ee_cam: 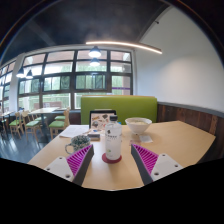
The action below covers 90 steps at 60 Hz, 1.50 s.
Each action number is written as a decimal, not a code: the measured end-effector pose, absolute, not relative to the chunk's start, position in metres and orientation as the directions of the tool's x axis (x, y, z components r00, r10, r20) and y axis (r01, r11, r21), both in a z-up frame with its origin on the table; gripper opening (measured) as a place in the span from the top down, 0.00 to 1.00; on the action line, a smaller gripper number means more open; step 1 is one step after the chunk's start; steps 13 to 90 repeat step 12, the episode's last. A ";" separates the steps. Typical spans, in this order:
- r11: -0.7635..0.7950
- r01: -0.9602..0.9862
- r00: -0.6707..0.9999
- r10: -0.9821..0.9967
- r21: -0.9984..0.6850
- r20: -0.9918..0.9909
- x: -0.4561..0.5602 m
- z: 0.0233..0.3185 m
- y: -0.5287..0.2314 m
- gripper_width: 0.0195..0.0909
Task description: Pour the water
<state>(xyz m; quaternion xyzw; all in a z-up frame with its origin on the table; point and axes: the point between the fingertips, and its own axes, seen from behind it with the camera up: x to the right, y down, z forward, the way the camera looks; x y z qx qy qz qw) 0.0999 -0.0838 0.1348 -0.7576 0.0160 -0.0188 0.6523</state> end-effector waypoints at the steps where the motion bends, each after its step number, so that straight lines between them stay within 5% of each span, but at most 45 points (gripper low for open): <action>1: -0.148 0.000 0.999 -0.049 -0.989 0.008 0.099 0.135 -0.088 0.11; 90: -0.165 -0.005 0.999 -0.039 -0.986 0.001 0.097 0.128 -0.109 0.10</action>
